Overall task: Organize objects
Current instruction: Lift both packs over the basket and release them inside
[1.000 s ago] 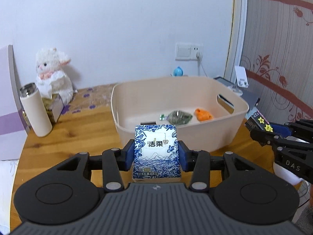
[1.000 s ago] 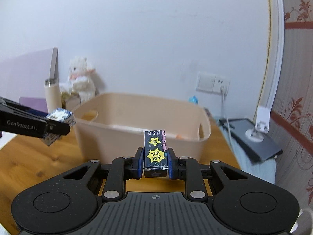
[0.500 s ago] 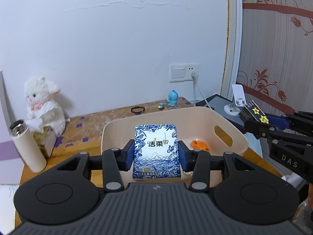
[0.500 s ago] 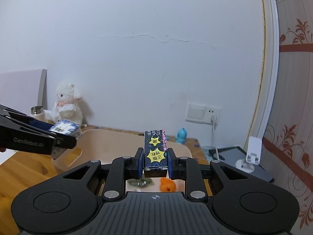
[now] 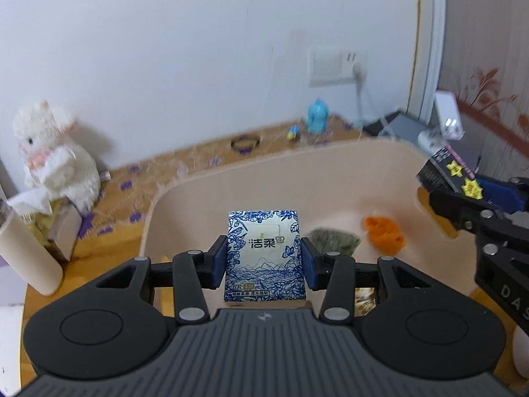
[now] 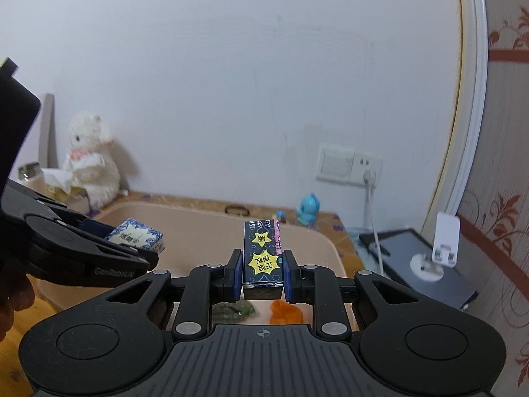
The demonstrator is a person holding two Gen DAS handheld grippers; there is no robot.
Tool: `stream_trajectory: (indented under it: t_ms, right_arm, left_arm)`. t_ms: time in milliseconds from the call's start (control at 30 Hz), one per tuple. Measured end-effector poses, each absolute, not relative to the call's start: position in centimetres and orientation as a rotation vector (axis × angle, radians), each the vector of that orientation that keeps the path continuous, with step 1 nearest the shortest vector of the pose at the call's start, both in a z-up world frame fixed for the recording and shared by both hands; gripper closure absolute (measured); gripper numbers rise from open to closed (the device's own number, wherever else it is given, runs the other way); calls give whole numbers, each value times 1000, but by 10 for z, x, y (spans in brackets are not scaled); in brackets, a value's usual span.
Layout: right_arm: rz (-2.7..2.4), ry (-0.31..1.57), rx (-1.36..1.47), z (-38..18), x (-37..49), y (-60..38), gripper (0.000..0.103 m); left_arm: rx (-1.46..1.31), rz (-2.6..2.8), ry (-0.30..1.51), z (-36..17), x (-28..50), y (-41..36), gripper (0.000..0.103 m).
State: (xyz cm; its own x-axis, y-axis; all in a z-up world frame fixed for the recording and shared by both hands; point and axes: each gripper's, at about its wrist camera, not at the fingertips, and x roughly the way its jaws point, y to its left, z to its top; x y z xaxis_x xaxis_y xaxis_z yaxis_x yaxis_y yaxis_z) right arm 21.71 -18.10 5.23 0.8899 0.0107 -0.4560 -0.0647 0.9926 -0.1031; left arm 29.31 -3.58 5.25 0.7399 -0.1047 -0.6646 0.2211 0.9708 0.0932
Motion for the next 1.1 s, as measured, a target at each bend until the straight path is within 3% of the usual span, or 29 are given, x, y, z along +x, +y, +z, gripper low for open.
stream_trajectory:
  t_ms: [267,467,567,600,633,667,900,1100]
  right_arm:
    - [45,612,-170,23,248,-175,81]
    - [66,686,-165,13,258,-173,81]
    - [55,689,-145,14,255,-175,67]
    - [55,685,-137,16,255,-177,60]
    - [54,677,-130,18,252,-178,55]
    - [50,671,-127,20,250,-178,53]
    - [24,621,-111,39,233,-184,37]
    - [10,566,-87,55,208,-188,33]
  left_arm:
    - [205,-134,872,14,321,-37,55]
    - [209,-118,894,14,323,-34,55]
    - [189,-123,891,18,323,-32,51]
    - [179,-127,889,21,323,-30,46]
    - [168,-126,881,24,321,-29,32]
    - [161,-123,863,28,319,-29,28]
    - [135,-119,801,52,301,-23,27]
    - [108,-114,744,71,276,-19,25]
